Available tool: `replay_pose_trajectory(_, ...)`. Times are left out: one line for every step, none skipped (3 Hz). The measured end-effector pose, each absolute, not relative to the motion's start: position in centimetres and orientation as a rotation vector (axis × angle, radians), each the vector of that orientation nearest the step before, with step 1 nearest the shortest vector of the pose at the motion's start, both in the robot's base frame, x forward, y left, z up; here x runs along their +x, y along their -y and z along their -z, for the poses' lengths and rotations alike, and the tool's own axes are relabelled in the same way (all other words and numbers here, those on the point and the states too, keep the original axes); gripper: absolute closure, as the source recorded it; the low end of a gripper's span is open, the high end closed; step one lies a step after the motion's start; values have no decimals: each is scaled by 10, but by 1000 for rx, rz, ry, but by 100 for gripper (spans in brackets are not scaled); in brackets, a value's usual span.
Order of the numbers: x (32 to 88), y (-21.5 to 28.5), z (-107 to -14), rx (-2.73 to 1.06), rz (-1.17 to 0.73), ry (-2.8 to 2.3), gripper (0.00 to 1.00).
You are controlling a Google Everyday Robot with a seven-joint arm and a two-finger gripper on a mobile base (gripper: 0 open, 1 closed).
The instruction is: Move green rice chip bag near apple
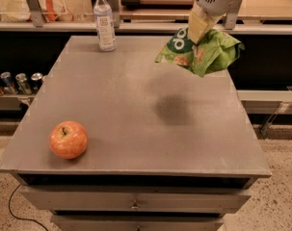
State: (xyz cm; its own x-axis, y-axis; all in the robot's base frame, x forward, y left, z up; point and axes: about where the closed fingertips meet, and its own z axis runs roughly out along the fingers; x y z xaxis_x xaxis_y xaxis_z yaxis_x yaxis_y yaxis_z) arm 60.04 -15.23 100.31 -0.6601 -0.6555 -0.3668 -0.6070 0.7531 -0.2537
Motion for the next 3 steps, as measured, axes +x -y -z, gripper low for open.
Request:
replay_pose_trajectory(599, 145, -999, -998, 134, -2499, 100)
replay_pose_trajectory(584, 104, -1002, -1152, 122, -2411, 100)
replay_pose_trajectory(562, 46, -1010, -1335, 110, -2290, 100)
